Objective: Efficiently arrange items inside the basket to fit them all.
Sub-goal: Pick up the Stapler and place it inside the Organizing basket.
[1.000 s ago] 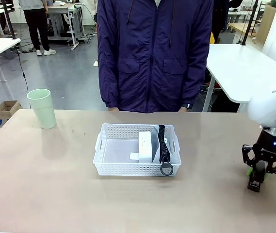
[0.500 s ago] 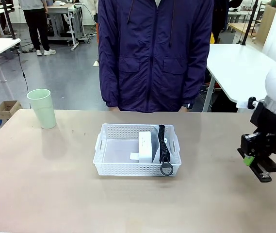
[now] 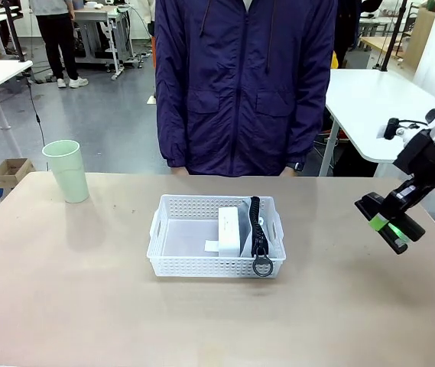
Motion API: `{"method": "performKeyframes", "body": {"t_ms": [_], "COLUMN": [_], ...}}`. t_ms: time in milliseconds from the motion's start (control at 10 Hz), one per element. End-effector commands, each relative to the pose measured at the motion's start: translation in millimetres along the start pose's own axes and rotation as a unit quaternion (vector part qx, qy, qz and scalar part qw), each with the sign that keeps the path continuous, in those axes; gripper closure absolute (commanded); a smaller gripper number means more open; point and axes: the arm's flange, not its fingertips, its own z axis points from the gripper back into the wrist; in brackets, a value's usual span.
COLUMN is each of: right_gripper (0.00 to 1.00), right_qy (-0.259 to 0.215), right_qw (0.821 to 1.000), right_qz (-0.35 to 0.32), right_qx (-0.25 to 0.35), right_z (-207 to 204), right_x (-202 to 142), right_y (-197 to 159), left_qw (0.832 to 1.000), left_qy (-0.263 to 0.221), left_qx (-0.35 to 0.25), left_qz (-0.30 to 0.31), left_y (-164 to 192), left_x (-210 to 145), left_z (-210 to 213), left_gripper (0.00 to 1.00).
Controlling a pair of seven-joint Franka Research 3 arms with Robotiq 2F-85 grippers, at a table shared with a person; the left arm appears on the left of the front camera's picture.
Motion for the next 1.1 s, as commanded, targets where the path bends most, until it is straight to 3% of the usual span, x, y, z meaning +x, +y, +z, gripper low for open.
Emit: {"method": "performKeyframes", "body": {"t_ms": [0, 100, 200, 300, 500, 600, 800, 1000], "right_gripper": [1.0, 1.0, 1.0, 1.0, 1.0, 0.63, 0.63, 0.63], "right_qy": [-0.007, -0.012, -0.007, 0.001, 0.001, 0.007, 0.017, 0.008], "right_qw": [1.0, 0.999, 0.996, 1.0, 1.0, 0.999, 0.998, 0.997], "right_qz": [0.004, -0.004, -0.09, -0.008, -0.008, -0.031, -0.023, 0.03], "right_qx": [0.027, 0.035, 0.018, 0.02, 0.02, 0.022, -0.056, -0.069], "right_z": [-38, -39, -40, -8, -8, -13, -16, -19], "right_x": [-41, -43, -46, -1, -1, -3, 28, 72], "right_y": [7, 4, -6, -7, -7, -12, 42, 107], "left_qw": [1.0, 1.0, 1.0, 1.0, 1.0, 1.0, 1.0, 1.0], "left_qy": [-0.005, -0.005, -0.005, -0.005, -0.005, -0.005, -0.005, -0.005], "left_qx": [-0.01, -0.01, -0.01, -0.01, -0.01, -0.01, -0.01, -0.01], "left_qz": [-0.009, -0.009, -0.009, -0.009, -0.009, -0.009, -0.009, -0.009], "left_y": [-1, -1, -1, -1, -1, -1, -1, -1], "left_x": [-1, -1, -1, -1, -1, -1, -1, -1], "left_z": [-1, -1, -1, -1, -1, -1, -1, -1], "left_gripper": [0.0, 0.0, 0.0, 0.0, 0.0, 0.0, 0.0, 0.0]}}
